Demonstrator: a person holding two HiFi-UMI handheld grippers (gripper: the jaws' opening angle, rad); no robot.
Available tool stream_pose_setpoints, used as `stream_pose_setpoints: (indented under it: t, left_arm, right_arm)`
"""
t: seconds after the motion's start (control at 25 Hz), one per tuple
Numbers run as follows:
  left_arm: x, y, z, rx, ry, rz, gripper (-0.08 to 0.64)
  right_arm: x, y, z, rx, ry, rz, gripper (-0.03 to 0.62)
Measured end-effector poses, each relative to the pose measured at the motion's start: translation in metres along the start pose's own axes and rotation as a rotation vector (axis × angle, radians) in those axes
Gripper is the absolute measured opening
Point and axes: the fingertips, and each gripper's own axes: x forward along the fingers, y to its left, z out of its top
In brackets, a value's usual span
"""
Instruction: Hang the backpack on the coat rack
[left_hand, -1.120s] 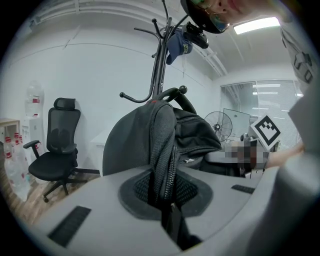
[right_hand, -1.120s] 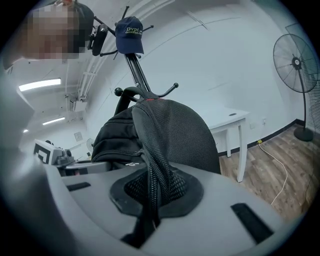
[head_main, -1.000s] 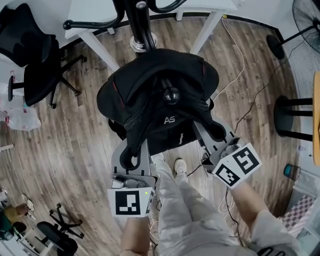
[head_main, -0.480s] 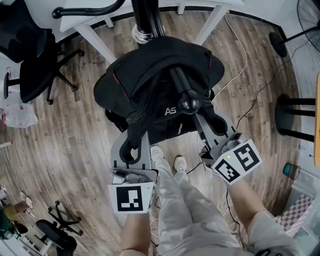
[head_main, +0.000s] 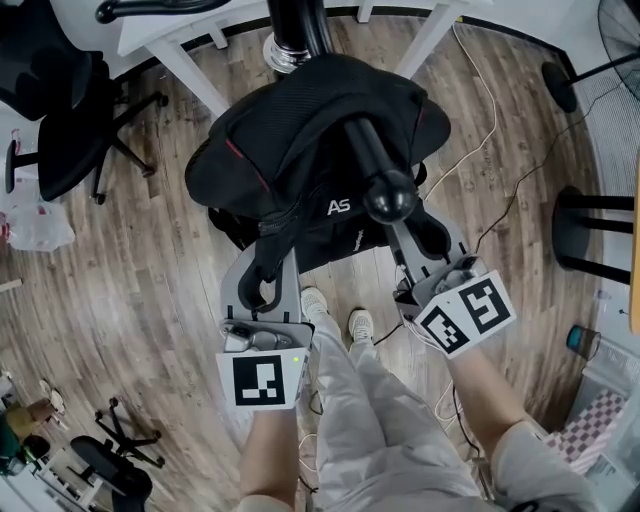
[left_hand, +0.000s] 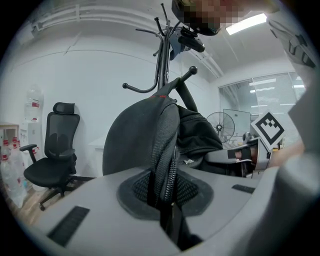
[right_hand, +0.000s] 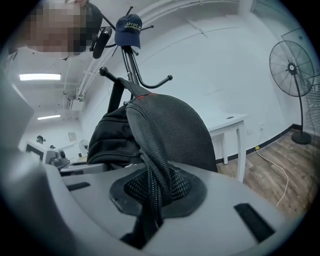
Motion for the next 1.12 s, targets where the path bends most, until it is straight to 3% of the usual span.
stream_pose_setpoints:
  t: [0.24,0.48,0.72,0.84,1.0,1.12]
  left_arm:
    - [0.001,0.0,-0.005,0.028,-0.002,0.0,0.06]
    - [-0.008,0.001,-0.007,0.062,-0.013,-0.003,0.152]
    - [-0.088,0.013,-0.026,0.064,0.035,0.125,0.167]
    - [-0.141,0.015,-0.019,0.076,0.037,0.199,0.141]
    - [-0.209,0.006,0.003,0.117,0.047,0.279,0.061]
    - [-0.244,-0.001,0.02,0.097,0.027,0.303,0.013]
  right_arm:
    - [0.002,0.001,-0.007,-0.049,0.001,0.004,0.042]
    - [-0.009,-0.003,-0.014,-0.02,0.001,-0.012,0.146]
    - [-0.078,0.001,-0.016,0.026,-0.009,-0.038,0.15]
    - [-0.125,0.009,-0.027,0.031,0.044,-0.033,0.145]
    - [-0.188,0.027,-0.047,0.042,0.118,-0.031,0.059]
    - [-0.218,0.045,-0.057,0.102,0.15,-0.012,0.046]
